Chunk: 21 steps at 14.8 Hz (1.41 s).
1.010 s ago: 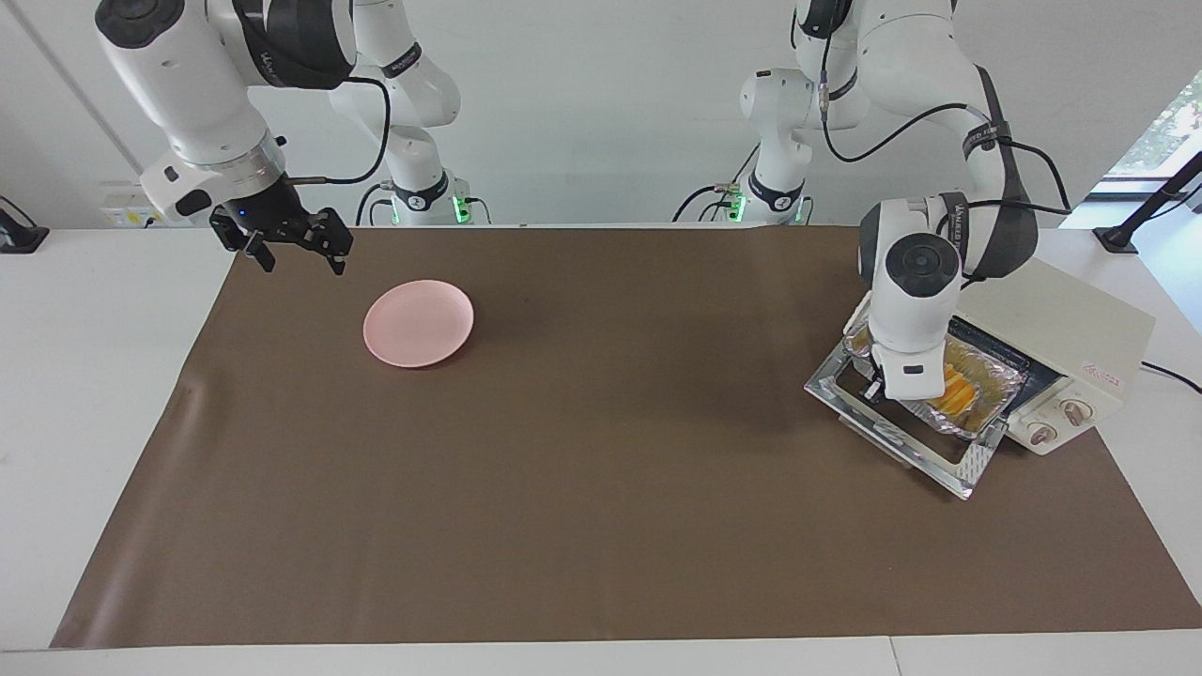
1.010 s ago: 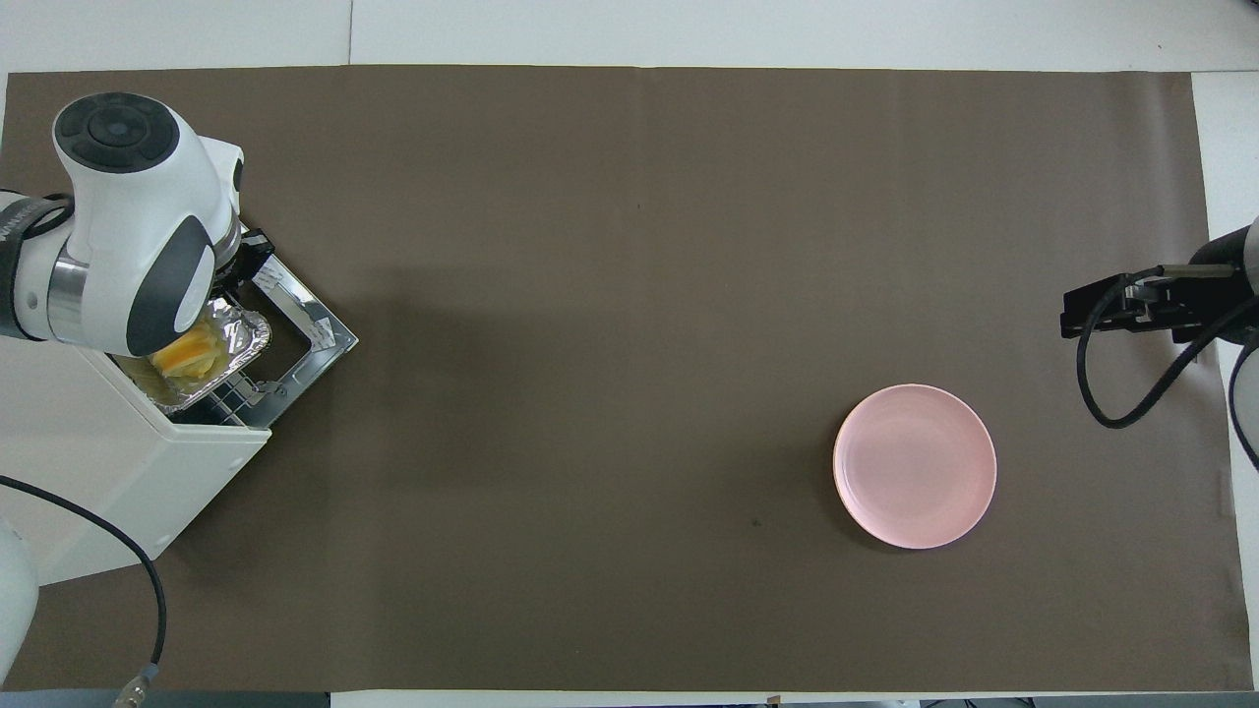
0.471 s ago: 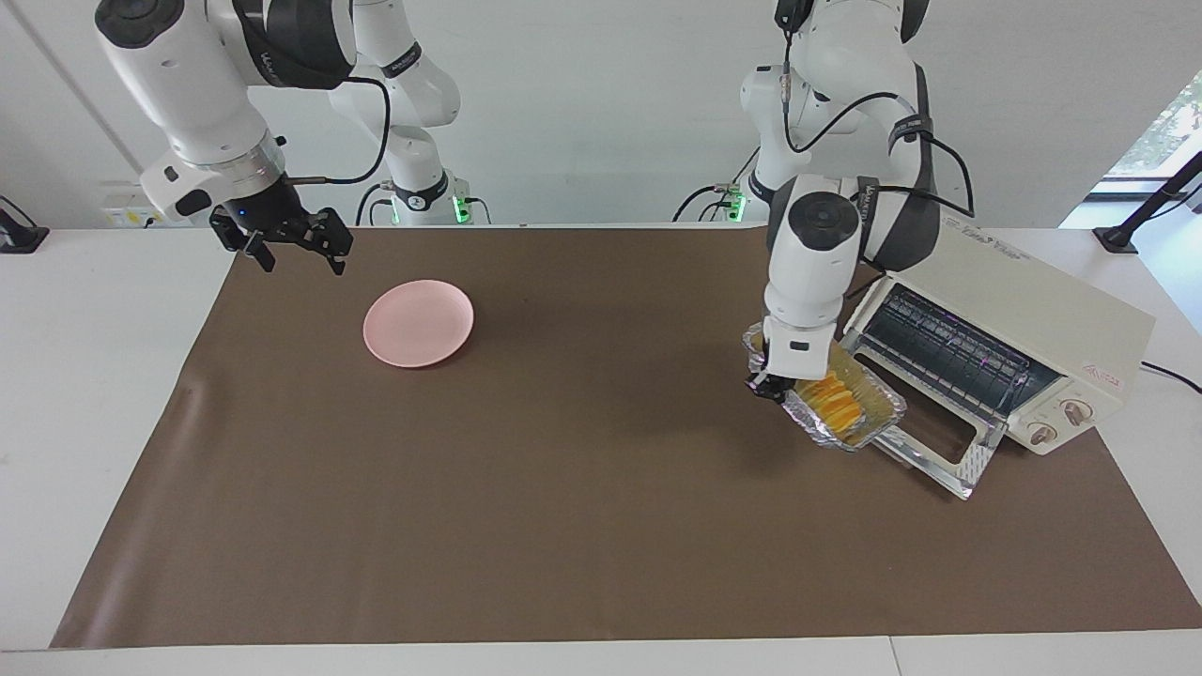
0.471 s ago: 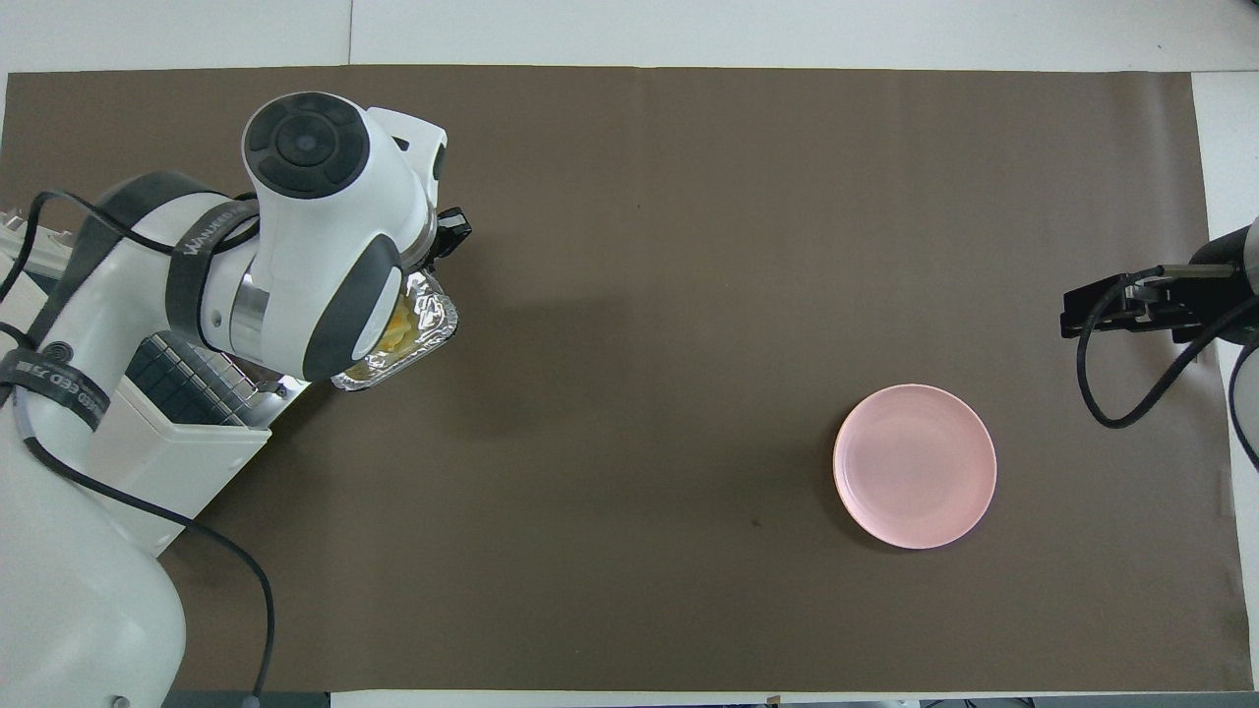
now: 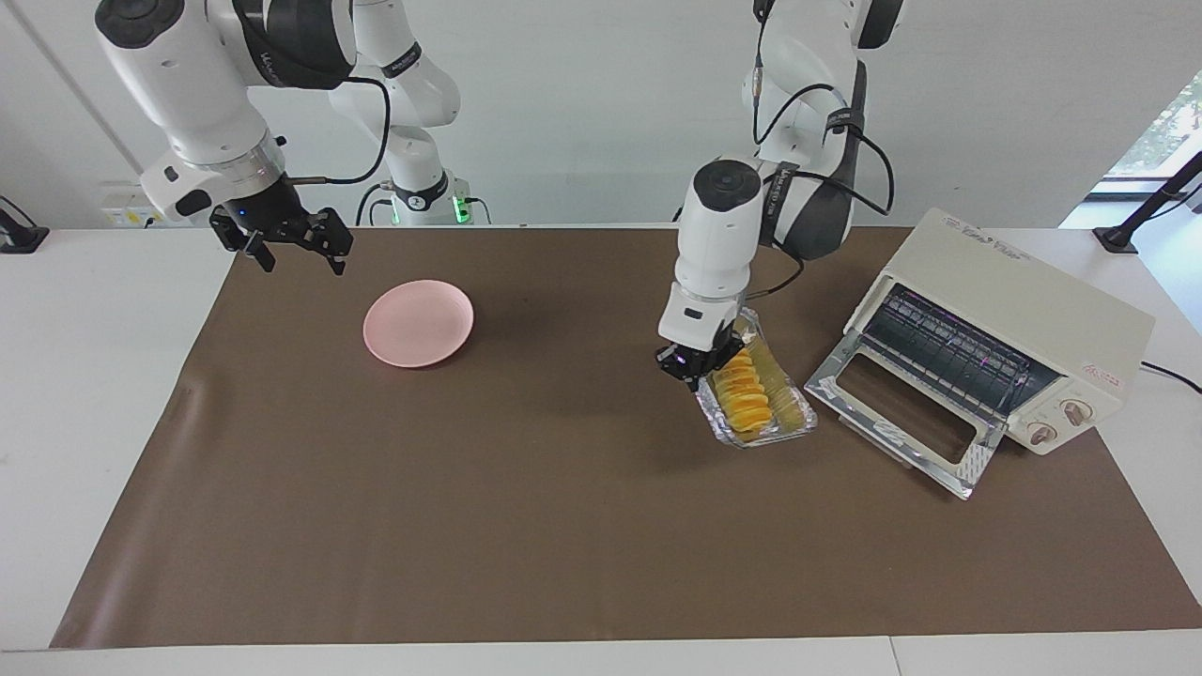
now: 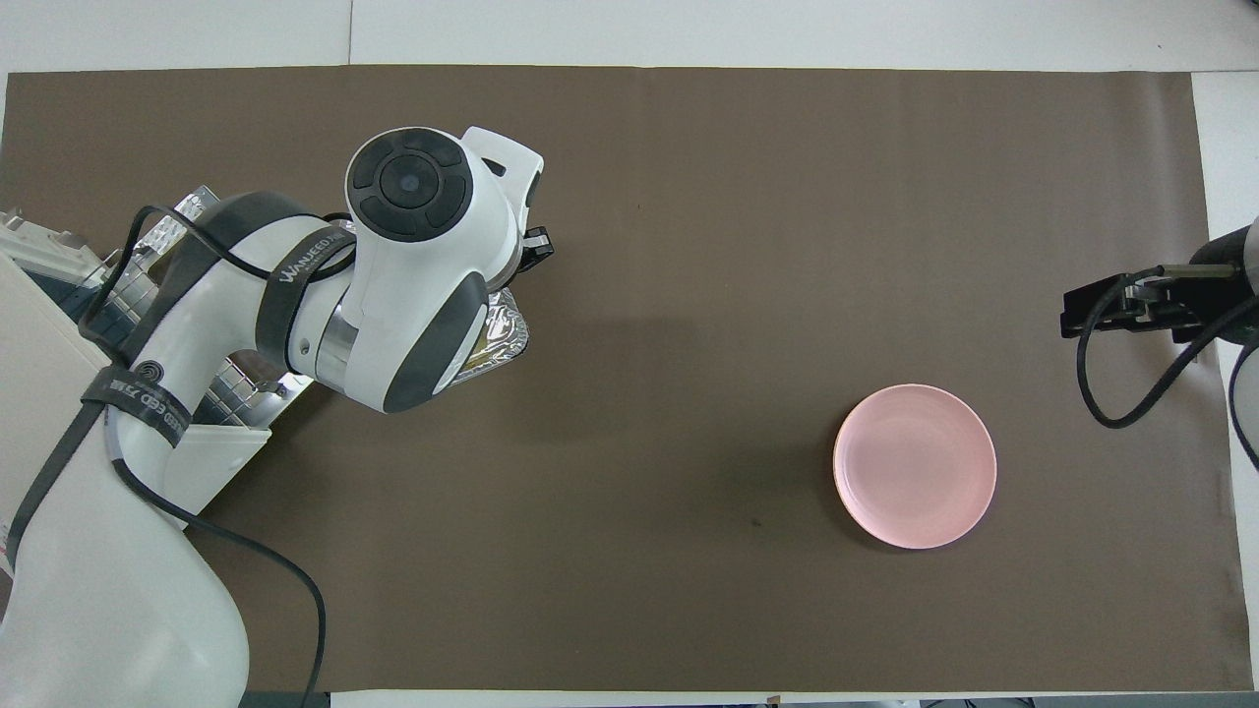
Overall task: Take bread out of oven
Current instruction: 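Grasp the foil tray with the left gripper and pull it out, then carry the foil tray with the left gripper and set it on the table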
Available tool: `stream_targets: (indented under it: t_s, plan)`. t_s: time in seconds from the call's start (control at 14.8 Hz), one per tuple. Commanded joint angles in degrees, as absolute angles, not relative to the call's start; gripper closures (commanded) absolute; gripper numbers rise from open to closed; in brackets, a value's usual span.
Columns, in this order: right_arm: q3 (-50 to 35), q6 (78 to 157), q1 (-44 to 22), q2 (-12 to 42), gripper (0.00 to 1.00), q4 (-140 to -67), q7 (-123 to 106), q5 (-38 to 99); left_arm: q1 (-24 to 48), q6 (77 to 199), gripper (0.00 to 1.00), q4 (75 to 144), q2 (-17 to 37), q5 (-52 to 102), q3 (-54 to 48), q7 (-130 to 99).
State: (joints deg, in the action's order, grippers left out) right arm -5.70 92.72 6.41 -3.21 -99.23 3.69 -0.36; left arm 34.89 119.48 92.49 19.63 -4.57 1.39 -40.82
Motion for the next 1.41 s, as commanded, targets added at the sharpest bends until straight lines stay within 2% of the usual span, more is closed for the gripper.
stream_targets:
  t_s: [0.0,0.47,0.74,0.81,1.14,1.35]
  plan:
    - [-6.15,92.64,6.94,-4.48,0.00,-100.55,2.99,-1.23,37.17,123.03,1.00,91.40,20.92,-4.57,2.11,-35.51]
    - [-6.15,92.64,6.94,-4.48,0.00,-100.55,2.99,-1.23,41.92,122.08,1.00,89.22,26.97,-10.99,1.93,-32.35]
    - [-6.15,92.64,6.94,-4.48,0.00,-100.55,2.99,-1.23,45.51,113.75,1.00,74.92,36.63,-9.94,0.79,-32.08]
    - [-6.15,92.64,6.94,-4.48,0.00,-100.55,2.99,-1.23,46.14,112.34,1.00,73.84,37.52,-9.06,0.97,-32.17]
    - [-6.15,92.55,6.94,-4.48,0.00,-100.55,2.73,-1.23,48.34,111.18,1.00,74.62,37.71,-6.24,1.14,-37.00]
    - [-6.15,92.46,6.94,-4.92,0.00,-100.55,2.90,-1.23,49.39,113.80,1.00,77.51,37.71,-6.76,1.14,-41.21]
